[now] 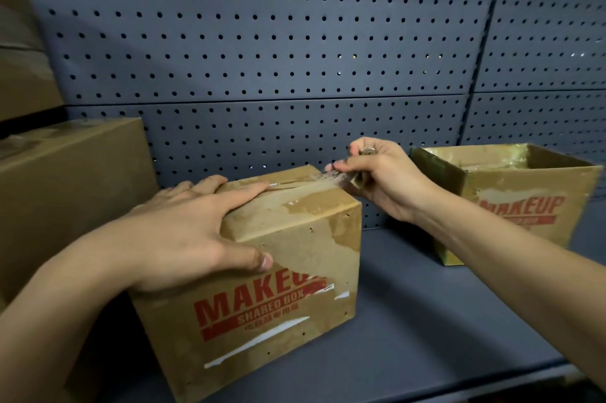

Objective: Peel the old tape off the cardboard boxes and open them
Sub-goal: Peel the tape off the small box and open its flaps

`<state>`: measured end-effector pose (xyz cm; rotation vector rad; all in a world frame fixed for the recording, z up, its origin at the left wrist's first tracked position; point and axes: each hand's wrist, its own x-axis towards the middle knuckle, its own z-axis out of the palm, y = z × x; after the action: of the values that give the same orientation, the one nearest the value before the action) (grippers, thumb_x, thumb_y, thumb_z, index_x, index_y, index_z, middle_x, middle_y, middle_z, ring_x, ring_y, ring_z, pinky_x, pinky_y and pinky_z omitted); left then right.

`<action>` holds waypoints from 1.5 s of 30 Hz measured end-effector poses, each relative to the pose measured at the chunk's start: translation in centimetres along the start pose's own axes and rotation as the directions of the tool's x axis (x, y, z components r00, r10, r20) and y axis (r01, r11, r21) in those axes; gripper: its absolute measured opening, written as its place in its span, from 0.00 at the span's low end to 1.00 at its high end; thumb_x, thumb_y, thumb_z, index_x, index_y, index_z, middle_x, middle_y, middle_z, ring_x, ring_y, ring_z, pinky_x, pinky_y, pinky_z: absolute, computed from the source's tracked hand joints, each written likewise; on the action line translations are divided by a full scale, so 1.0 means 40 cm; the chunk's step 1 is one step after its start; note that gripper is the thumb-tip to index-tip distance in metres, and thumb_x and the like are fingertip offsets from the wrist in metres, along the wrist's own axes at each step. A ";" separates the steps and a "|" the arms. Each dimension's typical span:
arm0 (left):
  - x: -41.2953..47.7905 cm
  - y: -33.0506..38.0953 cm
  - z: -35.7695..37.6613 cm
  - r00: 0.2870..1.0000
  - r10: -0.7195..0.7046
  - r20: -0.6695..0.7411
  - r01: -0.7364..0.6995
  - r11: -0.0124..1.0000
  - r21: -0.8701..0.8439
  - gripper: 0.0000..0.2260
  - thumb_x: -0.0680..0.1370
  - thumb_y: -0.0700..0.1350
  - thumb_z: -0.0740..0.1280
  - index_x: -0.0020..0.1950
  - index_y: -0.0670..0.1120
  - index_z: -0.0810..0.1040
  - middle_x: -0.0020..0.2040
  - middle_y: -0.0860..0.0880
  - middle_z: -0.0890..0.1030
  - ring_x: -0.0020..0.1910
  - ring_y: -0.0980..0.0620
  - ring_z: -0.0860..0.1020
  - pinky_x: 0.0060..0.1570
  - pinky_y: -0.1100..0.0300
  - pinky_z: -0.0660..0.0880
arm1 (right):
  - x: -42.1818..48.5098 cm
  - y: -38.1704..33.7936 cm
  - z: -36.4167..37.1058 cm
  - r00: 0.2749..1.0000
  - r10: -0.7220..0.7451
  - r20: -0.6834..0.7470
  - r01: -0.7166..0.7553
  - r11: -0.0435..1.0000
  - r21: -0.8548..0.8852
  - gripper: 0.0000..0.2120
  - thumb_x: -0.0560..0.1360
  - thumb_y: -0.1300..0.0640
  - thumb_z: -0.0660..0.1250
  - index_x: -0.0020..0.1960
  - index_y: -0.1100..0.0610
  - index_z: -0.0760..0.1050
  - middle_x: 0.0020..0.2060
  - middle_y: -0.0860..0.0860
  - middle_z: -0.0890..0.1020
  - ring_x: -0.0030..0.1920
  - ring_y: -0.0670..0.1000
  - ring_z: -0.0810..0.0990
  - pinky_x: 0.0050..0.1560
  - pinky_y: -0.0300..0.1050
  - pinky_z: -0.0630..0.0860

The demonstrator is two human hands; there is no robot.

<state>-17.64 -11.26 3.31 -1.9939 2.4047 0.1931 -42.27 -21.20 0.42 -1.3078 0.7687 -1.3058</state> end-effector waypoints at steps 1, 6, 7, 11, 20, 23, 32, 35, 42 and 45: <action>-0.001 -0.004 0.001 1.000 0.007 -0.007 -0.007 1.000 -0.010 0.43 0.58 0.84 0.56 0.67 0.81 0.36 0.81 0.58 0.43 0.80 0.48 0.49 0.75 0.48 0.51 | -0.001 -0.003 -0.002 1.000 0.007 -0.003 -0.007 1.000 0.024 0.17 0.76 0.76 0.62 0.38 0.56 0.67 0.32 0.57 0.79 0.44 0.57 0.83 0.35 0.45 0.82; -0.008 -0.025 0.000 0.998 0.052 -0.048 -0.055 0.996 -0.066 0.44 0.52 0.83 0.53 0.65 0.84 0.37 0.80 0.61 0.46 0.79 0.50 0.51 0.75 0.45 0.54 | -0.003 -0.013 -0.004 0.997 0.030 -0.073 -0.015 0.981 0.195 0.16 0.77 0.77 0.56 0.40 0.58 0.65 0.34 0.59 0.77 0.39 0.54 0.84 0.39 0.55 0.85; -0.008 -0.032 0.002 0.995 0.069 -0.066 -0.075 0.993 -0.093 0.43 0.52 0.83 0.53 0.64 0.85 0.38 0.79 0.62 0.47 0.79 0.51 0.52 0.75 0.44 0.55 | 0.000 -0.014 -0.009 0.992 0.029 -0.122 0.004 0.966 0.260 0.16 0.76 0.78 0.54 0.41 0.58 0.65 0.35 0.59 0.75 0.37 0.54 0.82 0.41 0.57 0.84; 0.001 -0.106 0.034 0.946 0.141 -0.293 -0.219 0.941 -0.256 0.41 0.60 0.77 0.64 0.71 0.78 0.54 0.75 0.62 0.62 0.71 0.56 0.65 0.64 0.65 0.66 | 0.007 0.003 -0.057 0.942 0.097 -0.322 0.010 0.948 0.317 0.15 0.76 0.76 0.51 0.47 0.58 0.66 0.37 0.55 0.67 0.34 0.50 0.73 0.32 0.47 0.81; 0.030 -0.188 0.093 0.892 0.092 -0.442 -0.323 0.813 -0.484 0.39 0.65 0.74 0.69 0.74 0.70 0.61 0.73 0.64 0.68 0.72 0.54 0.69 0.69 0.40 0.67 | -0.034 0.016 -0.070 0.989 0.025 -0.148 -0.018 0.999 0.046 0.08 0.76 0.67 0.66 0.45 0.55 0.73 0.32 0.50 0.73 0.36 0.51 0.73 0.33 0.42 0.71; 0.018 -0.163 0.109 0.879 0.059 -0.473 -0.381 0.683 -0.623 0.39 0.63 0.75 0.70 0.72 0.70 0.65 0.71 0.63 0.72 0.71 0.55 0.71 0.69 0.41 0.67 | -0.039 0.031 -0.073 0.988 -0.102 -0.119 0.071 0.968 -0.240 0.21 0.72 0.73 0.69 0.56 0.51 0.76 0.41 0.55 0.75 0.45 0.57 0.76 0.42 0.46 0.73; 0.005 -0.091 0.148 0.890 -0.300 -0.343 -0.355 0.018 -0.935 0.22 0.67 0.57 0.70 0.58 0.49 0.82 0.50 0.46 0.86 0.42 0.49 0.86 0.42 0.52 0.80 | -0.088 0.023 -0.076 0.997 -0.069 0.018 0.070 0.907 -0.415 0.23 0.81 0.73 0.54 0.66 0.50 0.71 0.52 0.59 0.79 0.37 0.51 0.80 0.38 0.46 0.81; 0.007 -0.078 0.166 0.916 -0.319 -0.242 -0.291 -0.116 -0.950 0.21 0.69 0.54 0.66 0.57 0.45 0.81 0.46 0.44 0.86 0.39 0.48 0.86 0.37 0.51 0.83 | -0.095 0.027 -0.064 0.996 -0.028 0.084 0.057 0.925 -0.374 0.20 0.81 0.68 0.60 0.66 0.49 0.72 0.39 0.52 0.76 0.29 0.49 0.70 0.28 0.41 0.72; 0.014 -0.088 0.209 0.964 -0.203 -0.173 -0.202 -0.133 -0.970 0.38 0.47 0.66 0.81 0.51 0.47 0.86 0.49 0.42 0.86 0.45 0.44 0.85 0.46 0.46 0.78 | -0.104 0.028 -0.026 0.966 0.180 0.184 -0.129 0.957 -0.260 0.38 0.70 0.42 0.70 0.77 0.36 0.59 0.37 0.39 0.83 0.36 0.49 0.74 0.41 0.44 0.69; 0.029 -0.106 0.228 0.966 -0.186 -0.182 -0.205 -0.109 -0.973 0.48 0.42 0.65 0.82 0.57 0.45 0.83 0.52 0.42 0.85 0.49 0.43 0.84 0.47 0.47 0.80 | -0.101 0.035 -0.034 0.956 0.141 0.257 -0.093 0.977 -0.190 0.44 0.63 0.42 0.80 0.75 0.39 0.64 0.43 0.42 0.84 0.43 0.50 0.80 0.51 0.49 0.73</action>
<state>-14.32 -12.24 -6.21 -2.2514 2.4553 2.8109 -43.97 -18.00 -2.20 -1.5209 0.7694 -0.9566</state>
